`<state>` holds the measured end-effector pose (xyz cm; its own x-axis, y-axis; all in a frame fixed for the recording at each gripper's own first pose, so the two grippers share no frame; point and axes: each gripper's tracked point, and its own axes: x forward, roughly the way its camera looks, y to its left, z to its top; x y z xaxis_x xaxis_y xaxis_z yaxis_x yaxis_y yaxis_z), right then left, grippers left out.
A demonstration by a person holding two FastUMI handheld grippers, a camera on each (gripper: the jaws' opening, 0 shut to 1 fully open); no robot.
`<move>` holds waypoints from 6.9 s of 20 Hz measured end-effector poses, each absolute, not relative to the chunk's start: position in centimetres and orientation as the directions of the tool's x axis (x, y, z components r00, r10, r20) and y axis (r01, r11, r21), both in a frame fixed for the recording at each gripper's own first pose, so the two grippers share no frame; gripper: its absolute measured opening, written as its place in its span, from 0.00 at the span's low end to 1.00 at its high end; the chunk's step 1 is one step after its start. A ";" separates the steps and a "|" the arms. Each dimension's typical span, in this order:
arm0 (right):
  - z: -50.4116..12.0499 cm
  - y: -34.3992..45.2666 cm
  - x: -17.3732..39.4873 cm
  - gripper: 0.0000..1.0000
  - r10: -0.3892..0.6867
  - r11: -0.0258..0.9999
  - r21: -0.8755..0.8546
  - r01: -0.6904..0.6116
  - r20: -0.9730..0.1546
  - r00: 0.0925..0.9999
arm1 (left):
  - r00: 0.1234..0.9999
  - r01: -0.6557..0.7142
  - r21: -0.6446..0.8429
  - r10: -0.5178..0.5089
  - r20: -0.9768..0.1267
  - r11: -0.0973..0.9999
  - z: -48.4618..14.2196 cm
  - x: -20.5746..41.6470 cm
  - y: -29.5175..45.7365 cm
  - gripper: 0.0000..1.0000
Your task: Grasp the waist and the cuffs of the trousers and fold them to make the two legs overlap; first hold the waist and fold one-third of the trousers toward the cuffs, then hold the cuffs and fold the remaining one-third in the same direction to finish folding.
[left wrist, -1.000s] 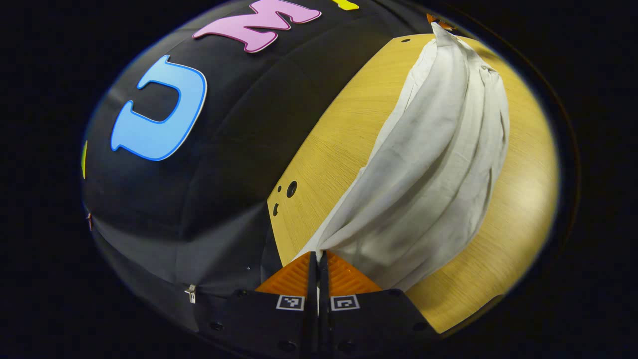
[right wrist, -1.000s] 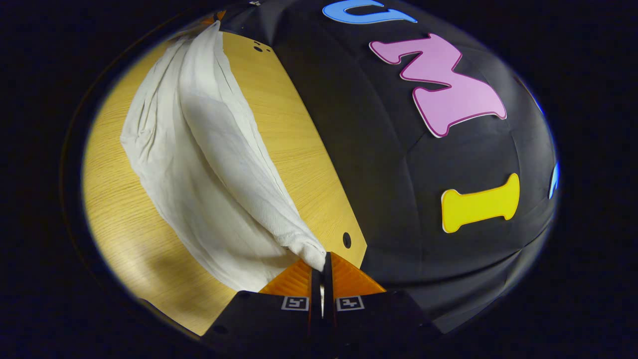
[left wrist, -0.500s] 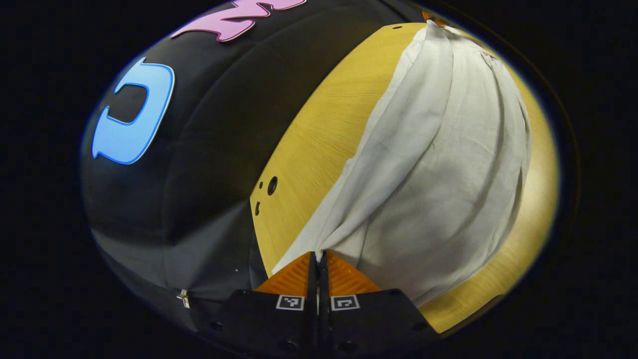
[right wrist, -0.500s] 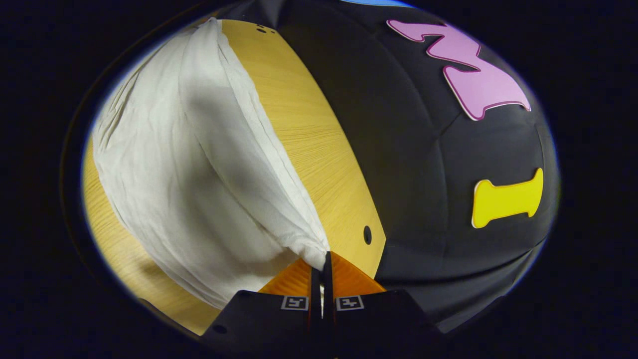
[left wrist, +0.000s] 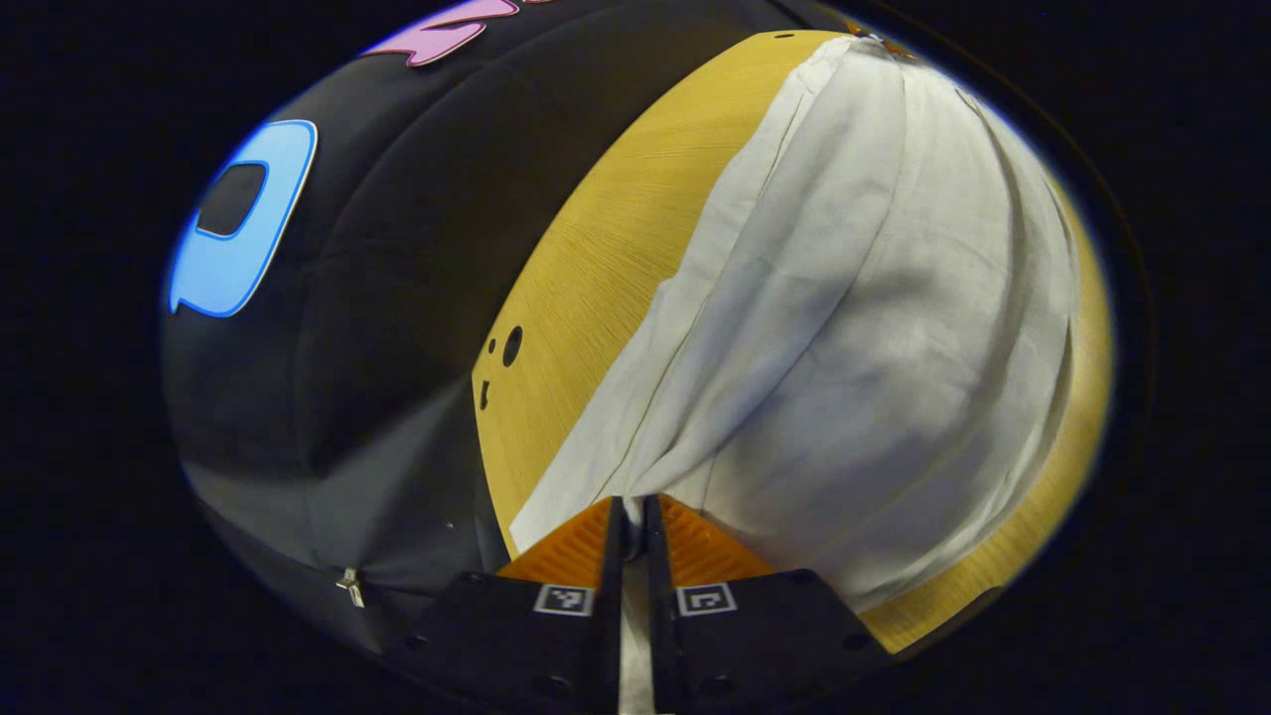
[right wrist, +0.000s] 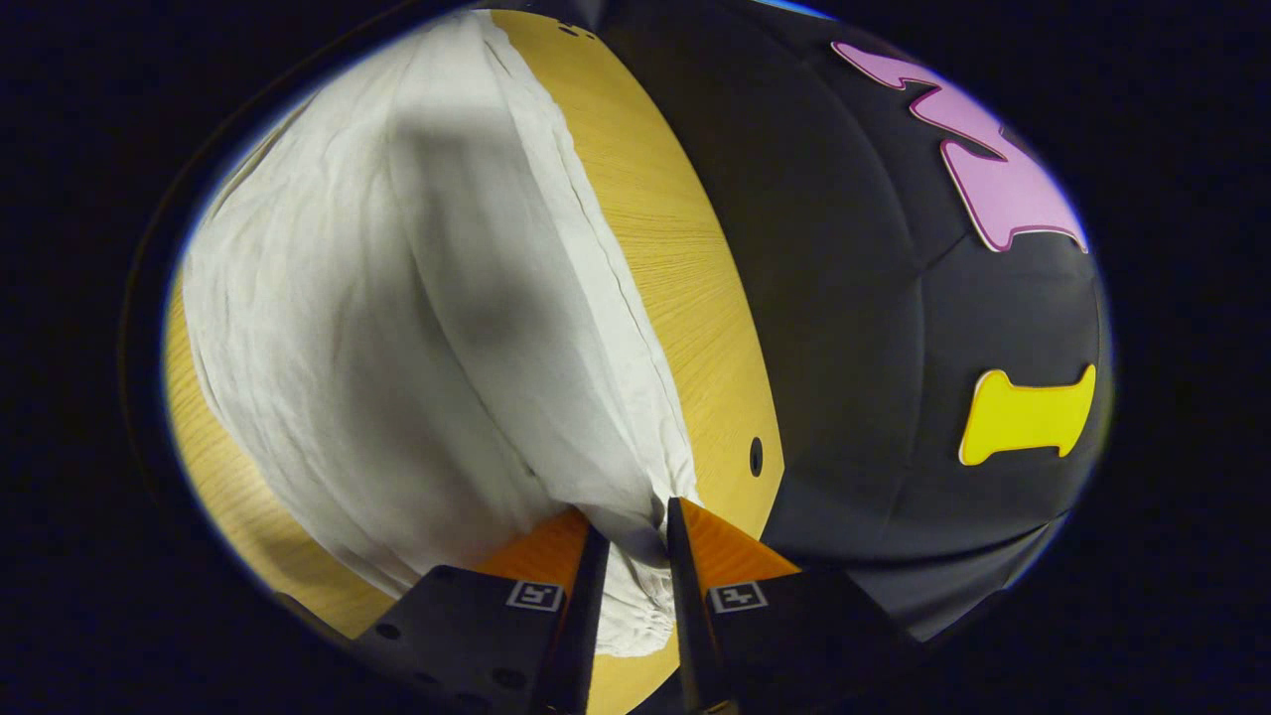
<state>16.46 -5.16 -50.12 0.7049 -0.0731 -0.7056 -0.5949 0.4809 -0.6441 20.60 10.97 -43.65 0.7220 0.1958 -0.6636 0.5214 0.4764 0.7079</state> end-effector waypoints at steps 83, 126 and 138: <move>-53.1 -9.0 10.9 0.08 -0.037 0.636 0.296 0.713 -0.910 0.412 | 0.639 -0.653 -0.425 0.154 -0.754 0.628 -41.2 9.8 14.1 0.96; -27.4 8.2 11.4 0.07 0.151 0.959 0.281 -0.027 -0.430 0.890 | 0.616 -0.633 -0.461 0.044 -0.787 0.622 -39.2 14.5 15.6 0.14; -31.2 22.1 7.4 0.07 0.365 0.926 0.110 -0.361 -0.497 0.787 | 0.601 -0.633 -0.445 0.040 -0.798 0.634 -39.4 14.2 15.5 0.14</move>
